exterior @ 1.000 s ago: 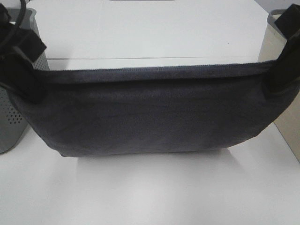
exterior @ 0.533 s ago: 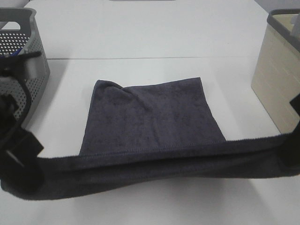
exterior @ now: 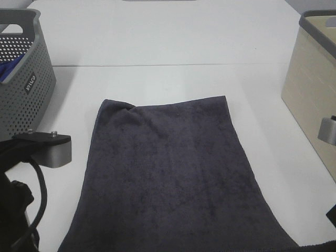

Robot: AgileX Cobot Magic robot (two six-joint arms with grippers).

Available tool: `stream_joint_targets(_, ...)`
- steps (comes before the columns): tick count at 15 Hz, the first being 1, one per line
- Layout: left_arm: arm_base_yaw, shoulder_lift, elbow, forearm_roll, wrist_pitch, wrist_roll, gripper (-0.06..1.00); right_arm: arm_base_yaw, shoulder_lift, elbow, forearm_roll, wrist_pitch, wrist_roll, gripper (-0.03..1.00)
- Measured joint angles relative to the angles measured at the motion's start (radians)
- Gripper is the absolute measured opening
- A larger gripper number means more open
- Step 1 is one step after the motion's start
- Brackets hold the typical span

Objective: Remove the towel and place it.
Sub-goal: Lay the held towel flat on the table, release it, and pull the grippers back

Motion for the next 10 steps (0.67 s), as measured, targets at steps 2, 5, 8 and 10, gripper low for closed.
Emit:
stream_joint_targets(2, 0.000, 0.037, 0.010, -0.022, -0.004, 0.016, 0.00, 0.000, 0.000, 0.005, -0.002, 0.000, 0.000, 0.01)
stream_joint_targets(5, 0.000, 0.134, 0.015, -0.061, -0.049, 0.092, 0.00, -0.001, 0.000, 0.005, -0.022, 0.000, 0.000, 0.01)
stream_joint_targets(8, 0.000, 0.202, 0.015, -0.082, -0.084, 0.123, 0.00, -0.008, 0.027, 0.045, -0.030, 0.002, -0.017, 0.01)
stream_joint_targets(10, 0.000, 0.218, 0.015, -0.110, -0.084, 0.150, 0.00, -0.009, 0.061, 0.058, -0.036, 0.002, -0.029, 0.01)
